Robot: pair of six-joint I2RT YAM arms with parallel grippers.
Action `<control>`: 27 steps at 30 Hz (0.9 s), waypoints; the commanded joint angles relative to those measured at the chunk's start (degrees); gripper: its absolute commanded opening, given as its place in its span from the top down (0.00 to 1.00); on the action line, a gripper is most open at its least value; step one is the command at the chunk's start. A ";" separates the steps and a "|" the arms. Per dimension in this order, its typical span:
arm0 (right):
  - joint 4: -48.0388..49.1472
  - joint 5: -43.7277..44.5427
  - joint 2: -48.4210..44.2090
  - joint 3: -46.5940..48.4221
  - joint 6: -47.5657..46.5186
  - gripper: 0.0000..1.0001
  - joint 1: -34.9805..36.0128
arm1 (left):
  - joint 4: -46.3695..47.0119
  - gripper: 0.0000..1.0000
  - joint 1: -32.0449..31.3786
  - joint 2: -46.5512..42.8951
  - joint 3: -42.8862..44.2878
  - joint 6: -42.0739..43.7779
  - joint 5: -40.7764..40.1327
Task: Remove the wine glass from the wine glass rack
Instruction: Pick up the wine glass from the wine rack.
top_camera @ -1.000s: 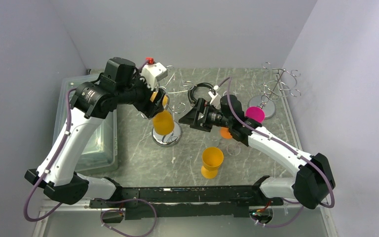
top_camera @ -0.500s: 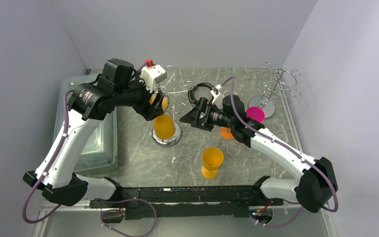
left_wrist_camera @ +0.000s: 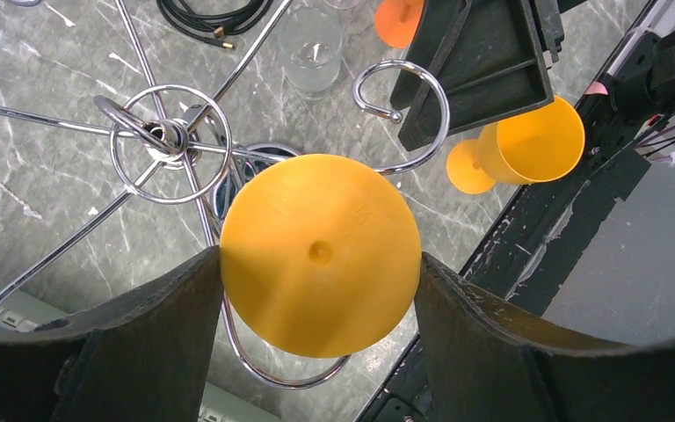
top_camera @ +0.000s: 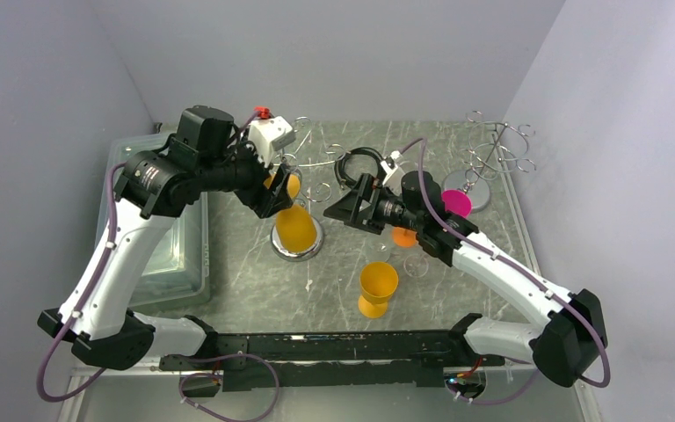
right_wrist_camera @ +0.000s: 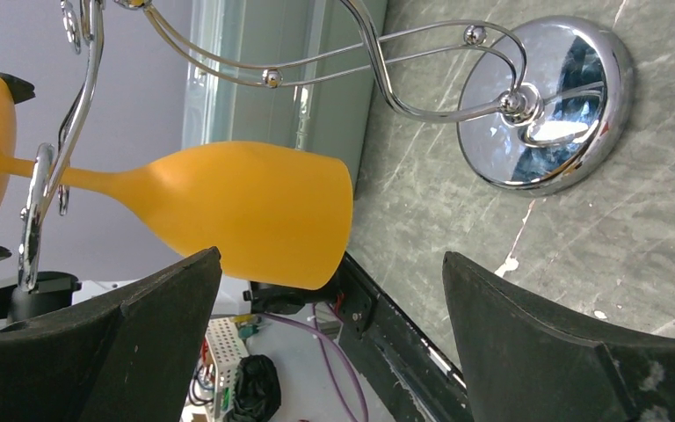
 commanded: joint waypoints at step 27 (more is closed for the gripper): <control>-7.94 10.63 -11.49 2.08 -0.92 0.01 0.58 | 3.37 0.61 0.24 -0.34 5.35 -4.92 14.25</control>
